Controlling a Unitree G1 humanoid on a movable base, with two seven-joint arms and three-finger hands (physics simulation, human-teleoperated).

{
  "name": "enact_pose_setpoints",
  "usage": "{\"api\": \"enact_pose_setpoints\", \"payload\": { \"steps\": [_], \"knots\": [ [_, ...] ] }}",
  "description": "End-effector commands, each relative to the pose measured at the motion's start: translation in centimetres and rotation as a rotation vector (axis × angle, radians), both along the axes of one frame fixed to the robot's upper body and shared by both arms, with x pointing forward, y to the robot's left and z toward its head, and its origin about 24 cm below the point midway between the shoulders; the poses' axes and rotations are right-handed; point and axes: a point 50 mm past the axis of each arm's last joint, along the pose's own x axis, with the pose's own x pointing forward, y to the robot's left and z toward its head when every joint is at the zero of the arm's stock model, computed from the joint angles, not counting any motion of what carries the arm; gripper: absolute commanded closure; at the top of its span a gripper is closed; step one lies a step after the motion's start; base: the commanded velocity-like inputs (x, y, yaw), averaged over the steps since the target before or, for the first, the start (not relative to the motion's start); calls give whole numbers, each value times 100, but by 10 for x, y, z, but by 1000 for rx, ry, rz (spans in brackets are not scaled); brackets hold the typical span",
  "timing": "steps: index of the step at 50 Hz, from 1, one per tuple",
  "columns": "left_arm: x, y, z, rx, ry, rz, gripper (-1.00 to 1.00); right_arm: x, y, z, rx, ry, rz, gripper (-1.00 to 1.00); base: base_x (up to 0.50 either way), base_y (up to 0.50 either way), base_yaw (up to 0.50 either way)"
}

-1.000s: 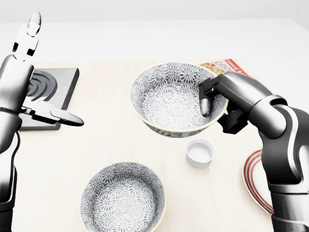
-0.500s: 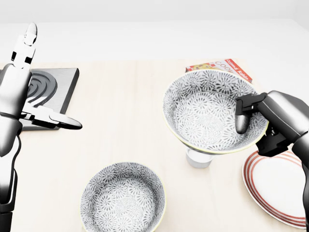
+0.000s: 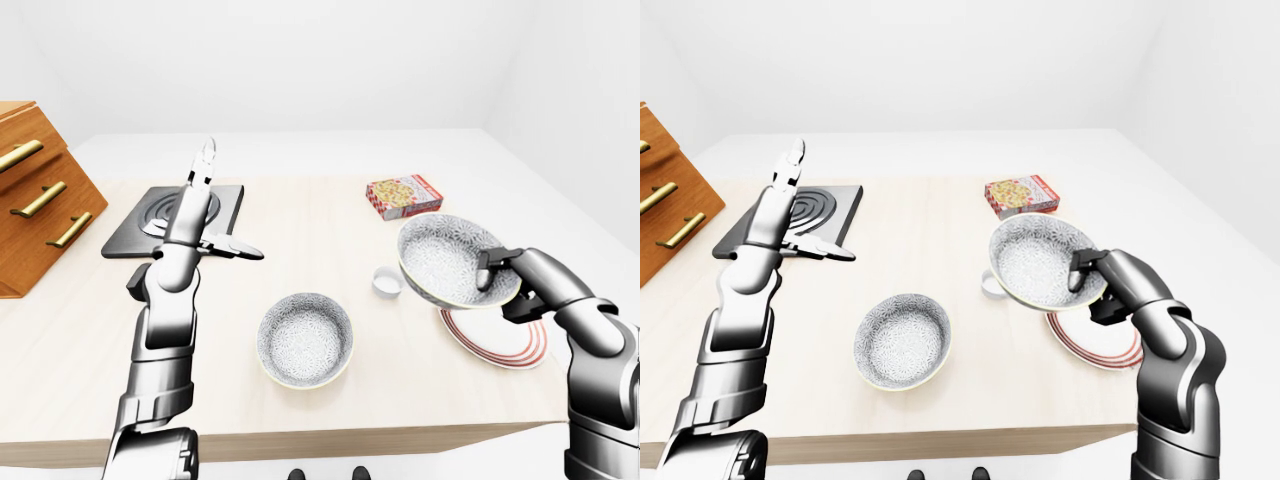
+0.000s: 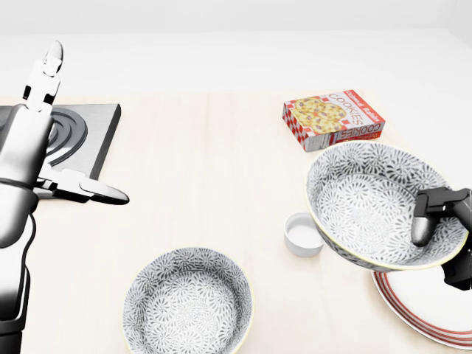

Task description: Pick the akita bowl from table center and place it on the plate.

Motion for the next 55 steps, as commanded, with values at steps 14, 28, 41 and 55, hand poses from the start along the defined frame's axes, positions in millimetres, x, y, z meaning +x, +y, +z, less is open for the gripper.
{"api": "enact_pose_setpoints", "payload": {
  "steps": [14, 28, 41, 55],
  "knots": [
    [-2, -6, 3, 13, -12, -19, -100, -21, -34, -11, 191, -46, -82, 100, 0, 0, 0],
    [2, -5, -1, 10, 8, -10, -100, -33, -60, -19, 169, -12, -205, 100, 0, 0, 0],
    [3, -5, -6, 17, 25, -5, -100, -42, -72, -25, 90, -1, -249, 100, 0, 0, 0],
    [1, -7, -10, 20, 33, -6, -100, -50, -94, -47, 84, 26, -314, 100, 0, 0, 0]
  ]
}}
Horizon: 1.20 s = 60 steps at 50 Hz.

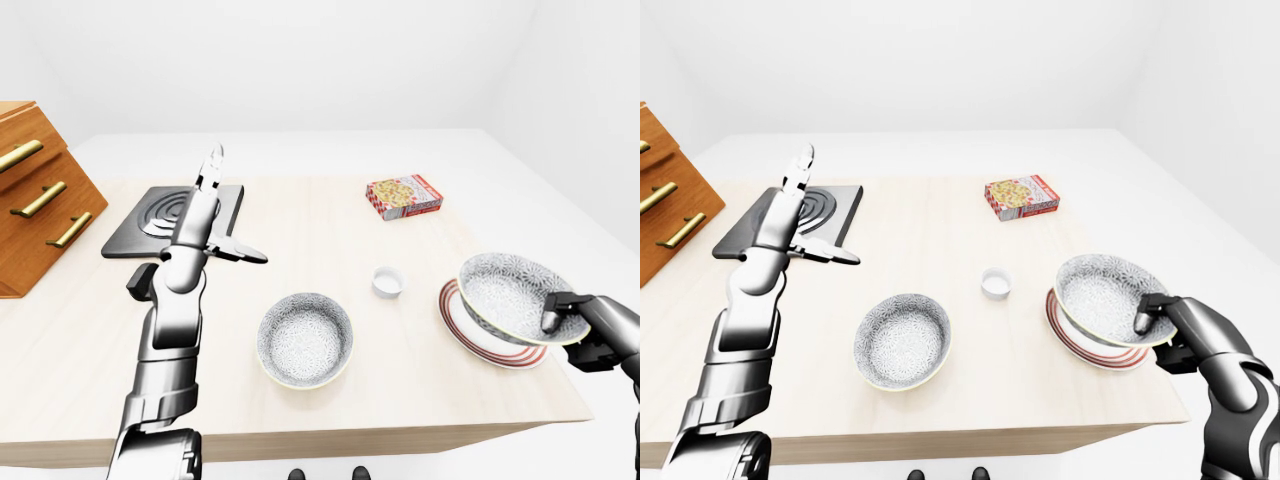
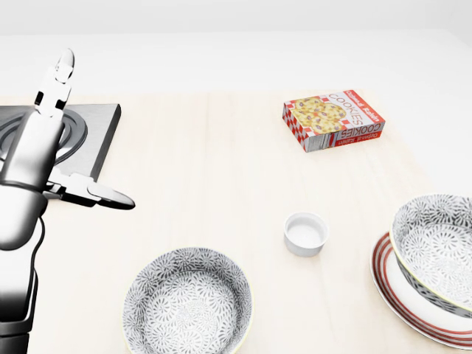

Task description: Pick the akita bowl from table center and place it on the plate.

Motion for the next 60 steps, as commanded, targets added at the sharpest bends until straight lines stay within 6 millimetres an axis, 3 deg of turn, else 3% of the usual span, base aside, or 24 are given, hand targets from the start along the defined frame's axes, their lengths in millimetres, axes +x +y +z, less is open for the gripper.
{"api": "enact_pose_setpoints", "payload": {
  "steps": [1, 8, 18, 36, 48, 56, 57, 58, 59, 60],
  "knots": [
    [-1, -1, -3, 3, 9, 1, -100, 2, -12, -7, 143, -119, -43, 100, 0, 0, 0],
    [-2, 0, -5, 2, 12, 4, -100, 3, -23, -15, 154, -108, -87, 100, 0, 0, 0],
    [-2, 1, -9, -1, 26, 12, -100, 29, -3, -14, 119, -124, -13, 100, 0, 0, 0],
    [-6, 5, -20, -11, 53, 29, -100, 29, -9, -41, 124, -68, -78, 100, 0, 0, 0],
    [-5, 7, -23, -12, 65, 38, -100, 32, -13, -50, 117, -55, -108, 100, 0, 0, 0],
    [-4, 5, -20, -8, 58, 33, -100, 34, -16, -46, 96, -61, -114, 100, 0, 0, 0],
    [-4, 5, -19, -8, 54, 31, -100, 33, -18, -45, 89, -62, -118, 95, 0, 0, 0],
    [-4, 4, -18, -5, 49, 27, -100, 29, -21, -44, 86, -52, -121, 49, 0, 0, 0],
    [-4, 3, -16, -4, 45, 24, -100, 28, -22, -43, 80, -50, -124, -41, 0, 0, 0],
    [-3, 3, -16, -5, 43, 24, -100, 27, -22, -43, 79, -35, -117, -100, 0, 0, 0]
  ]
}}
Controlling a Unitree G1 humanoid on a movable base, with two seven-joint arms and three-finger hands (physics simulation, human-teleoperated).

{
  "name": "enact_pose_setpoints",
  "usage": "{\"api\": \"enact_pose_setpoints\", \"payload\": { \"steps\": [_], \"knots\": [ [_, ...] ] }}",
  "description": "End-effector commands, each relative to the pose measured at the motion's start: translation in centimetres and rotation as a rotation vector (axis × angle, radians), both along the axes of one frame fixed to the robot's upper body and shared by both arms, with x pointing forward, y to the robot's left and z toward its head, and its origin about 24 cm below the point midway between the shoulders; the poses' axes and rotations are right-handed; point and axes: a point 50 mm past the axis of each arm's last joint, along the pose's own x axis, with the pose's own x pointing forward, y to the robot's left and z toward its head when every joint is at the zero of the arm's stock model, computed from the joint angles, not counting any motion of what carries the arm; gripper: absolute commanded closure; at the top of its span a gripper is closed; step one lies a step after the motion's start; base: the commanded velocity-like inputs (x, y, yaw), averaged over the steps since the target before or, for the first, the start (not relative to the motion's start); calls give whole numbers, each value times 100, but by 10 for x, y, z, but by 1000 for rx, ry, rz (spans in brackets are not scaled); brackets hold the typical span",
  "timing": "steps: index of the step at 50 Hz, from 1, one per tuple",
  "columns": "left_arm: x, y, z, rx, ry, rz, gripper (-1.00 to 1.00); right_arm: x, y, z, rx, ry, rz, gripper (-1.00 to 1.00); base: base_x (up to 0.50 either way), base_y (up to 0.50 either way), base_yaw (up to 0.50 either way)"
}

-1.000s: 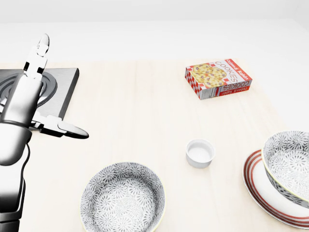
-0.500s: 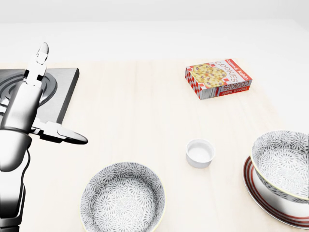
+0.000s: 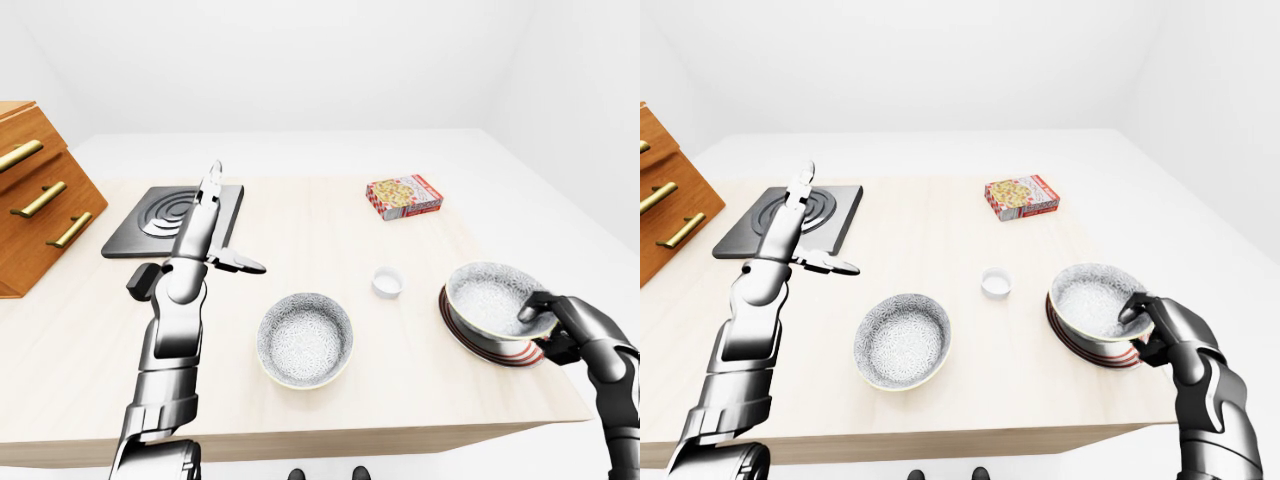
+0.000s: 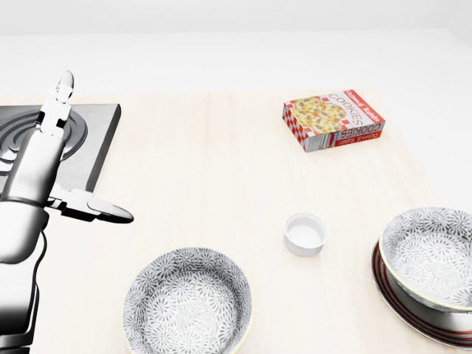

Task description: Pick the akita bowl from table center and place it on the plate.

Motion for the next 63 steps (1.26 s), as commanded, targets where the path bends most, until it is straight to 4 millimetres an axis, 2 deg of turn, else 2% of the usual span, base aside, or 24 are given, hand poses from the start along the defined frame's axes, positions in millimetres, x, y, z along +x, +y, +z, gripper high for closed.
{"api": "enact_pose_setpoints", "payload": {
  "steps": [1, 17, 24, 27, 28, 33, 34, 39, 41, 43, 45, 48, 51, 53, 57, 58, 63],
  "knots": [
    [1, -2, 5, 5, -14, -9, -100, -7, -11, 8, 110, -99, -45, -100, 0, 0, 0],
    [5, -3, 12, 5, -31, -12, -100, -7, -8, 24, 74, -113, -8, -100, 0, 0, 0],
    [5, -3, 14, 4, -41, -15, -100, -25, 9, 59, 100, -124, 107, -100, 0, 0, 0],
    [4, -3, 15, 5, -43, -16, -100, -31, 17, 76, 101, -115, 141, -100, 0, 0, 0],
    [4, -3, 16, 6, -48, -18, -100, -35, 18, 92, 81, -156, 134, -100, 0, 0, 0],
    [3, -3, 20, 6, -59, -23, -100, -44, 22, 135, 5, -312, 106, -100, 0, 0, 0],
    [2, -3, 21, 6, -63, -25, -100, -43, 28, 153, -48, -367, 128, -100, 0, 0, 0],
    [2, -3, 23, 8, -68, -27, -100, -35, 54, 199, -199, -500, 238, -100, 0, 0, 0],
    [2, -2, 25, 7, -75, -28, -100, -28, 74, 230, -292, -584, 325, -100, 0, 0, 0],
    [2, -2, 26, 4, -79, -29, -100, -24, 84, 241, -322, -614, 373, -100, 0, 0, 0],
    [2, -2, 26, -8, -83, -29, -100, -10, 104, 255, -322, -664, 467, -100, 0, 0, 0],
    [0, -3, 24, -27, -84, -34, -100, 6, 124, 252, -230, -687, 578, -100, 0, 0, 0],
    [-4, -4, 25, -58, -105, -41, -100, 15, 136, 245, -129, -703, 650, -100, 0, 0, 0],
    [-9, -5, 24, -78, -119, -44, -100, 16, 150, 231, 1, -763, 712, -100, 0, 0, 0],
    [-17, -10, 30, -120, -164, -68, -100, 16, 159, 215, 215, -919, 709, -100, 0, 0, 0],
    [-20, -10, 34, -148, -196, -65, -100, 17, 161, 211, 314, -1000, 683, -100, 0, 0, 0],
    [-29, -15, 42, -213, -258, -89, -100, 18, 166, 201, 551, -1140, 631, -100, 0, 0, 0]
  ]
}}
